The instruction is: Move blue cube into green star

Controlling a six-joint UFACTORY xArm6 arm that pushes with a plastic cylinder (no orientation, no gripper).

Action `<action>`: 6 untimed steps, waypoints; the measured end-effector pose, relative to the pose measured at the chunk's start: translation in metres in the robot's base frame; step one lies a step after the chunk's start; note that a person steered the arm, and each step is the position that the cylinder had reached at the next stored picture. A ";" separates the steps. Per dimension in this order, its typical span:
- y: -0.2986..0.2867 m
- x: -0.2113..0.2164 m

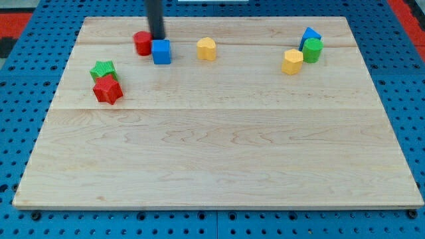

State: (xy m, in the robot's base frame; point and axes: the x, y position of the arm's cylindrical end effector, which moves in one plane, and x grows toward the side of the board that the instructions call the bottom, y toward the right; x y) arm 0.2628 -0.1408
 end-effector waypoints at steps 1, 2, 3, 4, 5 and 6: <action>-0.057 0.027; -0.070 0.025; -0.035 -0.012; 0.078 -0.028; 0.169 -0.008; 0.191 0.019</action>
State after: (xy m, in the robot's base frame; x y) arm 0.2815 0.0500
